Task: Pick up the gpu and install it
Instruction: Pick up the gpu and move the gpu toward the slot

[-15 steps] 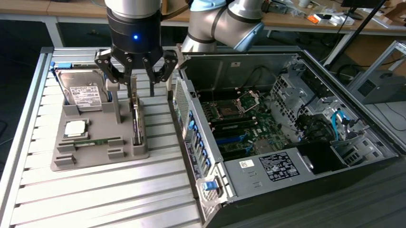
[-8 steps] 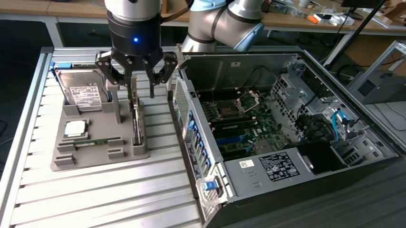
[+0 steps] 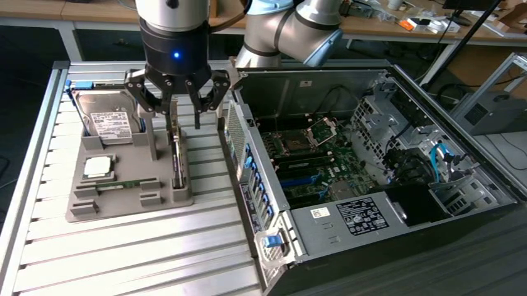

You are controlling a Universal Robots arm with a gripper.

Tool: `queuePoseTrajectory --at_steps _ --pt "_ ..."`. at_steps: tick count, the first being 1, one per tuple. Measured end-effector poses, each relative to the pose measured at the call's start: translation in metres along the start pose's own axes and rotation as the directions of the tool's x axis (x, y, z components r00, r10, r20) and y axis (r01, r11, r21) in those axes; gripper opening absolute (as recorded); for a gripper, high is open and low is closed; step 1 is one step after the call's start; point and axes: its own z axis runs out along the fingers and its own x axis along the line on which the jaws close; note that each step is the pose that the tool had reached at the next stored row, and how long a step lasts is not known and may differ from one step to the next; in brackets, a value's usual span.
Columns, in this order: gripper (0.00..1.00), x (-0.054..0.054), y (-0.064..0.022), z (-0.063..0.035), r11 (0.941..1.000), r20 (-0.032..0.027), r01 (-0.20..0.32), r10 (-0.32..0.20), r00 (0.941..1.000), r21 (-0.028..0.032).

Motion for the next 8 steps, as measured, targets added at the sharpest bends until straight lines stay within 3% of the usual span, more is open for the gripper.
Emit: queuePoseTrajectory --at_steps 8 --pt "0.48 0.0001 -0.0002 0.0036 1.0 0.0 0.0 0.0 1.0 0.0"
